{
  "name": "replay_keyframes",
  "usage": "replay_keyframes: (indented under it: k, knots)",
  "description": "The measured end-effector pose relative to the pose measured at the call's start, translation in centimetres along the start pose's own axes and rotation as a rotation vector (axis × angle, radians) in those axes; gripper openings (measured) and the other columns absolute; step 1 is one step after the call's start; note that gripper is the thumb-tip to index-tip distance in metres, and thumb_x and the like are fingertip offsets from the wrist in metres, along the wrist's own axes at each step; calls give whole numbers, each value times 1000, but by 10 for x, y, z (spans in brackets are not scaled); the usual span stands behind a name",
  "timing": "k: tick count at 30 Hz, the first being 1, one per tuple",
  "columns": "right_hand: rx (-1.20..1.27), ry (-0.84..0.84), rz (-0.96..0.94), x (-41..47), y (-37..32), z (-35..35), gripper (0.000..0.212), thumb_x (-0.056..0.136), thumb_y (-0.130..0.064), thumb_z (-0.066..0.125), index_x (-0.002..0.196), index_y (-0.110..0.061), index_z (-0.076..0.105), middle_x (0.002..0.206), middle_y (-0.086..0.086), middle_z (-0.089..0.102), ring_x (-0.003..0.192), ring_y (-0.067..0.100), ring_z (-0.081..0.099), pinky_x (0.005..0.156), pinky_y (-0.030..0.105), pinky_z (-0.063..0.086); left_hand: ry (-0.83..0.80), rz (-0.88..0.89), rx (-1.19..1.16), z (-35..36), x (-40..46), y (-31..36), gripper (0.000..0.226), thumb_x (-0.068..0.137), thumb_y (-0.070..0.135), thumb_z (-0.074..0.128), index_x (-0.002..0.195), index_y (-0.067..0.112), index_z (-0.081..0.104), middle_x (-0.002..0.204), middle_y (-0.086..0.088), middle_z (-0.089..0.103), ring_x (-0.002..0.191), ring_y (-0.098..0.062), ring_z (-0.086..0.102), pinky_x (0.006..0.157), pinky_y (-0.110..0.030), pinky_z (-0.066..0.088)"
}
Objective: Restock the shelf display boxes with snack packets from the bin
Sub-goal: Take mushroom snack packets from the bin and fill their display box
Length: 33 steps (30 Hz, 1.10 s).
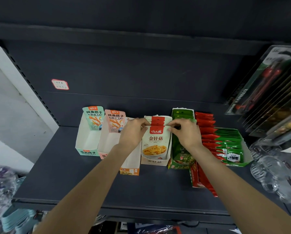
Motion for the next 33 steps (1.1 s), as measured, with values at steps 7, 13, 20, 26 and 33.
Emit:
replay_keyframes:
  k: [7,13,20,26,33]
  knots:
    - [-5,-64,26,2,-2,1,17,87,-29,66,103,-26,70,107,-7,69,99,14,63,93,43,48,35,24,44,-5,1,5,25,91,20,60,115,17,62,121,-3,58,106,-18,59,87,-30,51]
    - [105,55,-58,-17,-26,-17,21,88,-20,65,107,-17,69,107,1,65,100,15,59,84,29,51,153,89,97,-29,-14,13,24,93,26,57,116,20,60,119,-1,59,103,-16,58,83,-28,50]
    - [289,17,-19,-70,-64,-10,25,92,-13,57,115,-16,64,98,-7,65,83,6,57,72,13,45,257,153,171,-64,-71,24,26,96,29,48,118,19,58,113,-2,62,99,-18,59,77,-31,51]
    - [306,-70,-107,-142,-90,4,22,93,-12,53,111,-15,66,106,-3,67,83,5,55,65,13,38,304,15,-129,-78,-175,2,17,94,24,54,106,18,63,86,2,65,76,-12,60,71,-34,53]
    - [286,-371,-141,-255,-110,68,20,93,-17,55,110,-14,66,107,0,67,95,14,63,84,22,46,123,-257,-113,-53,-312,-70,19,93,20,55,110,12,61,89,0,62,83,-15,58,72,-18,41]
Point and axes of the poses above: each hand's wrist, its own x-axis towards the middle knuckle, its own z-axis out of the palm, y = z × x, the point moved 8 cm from there along x, towards the middle knuckle
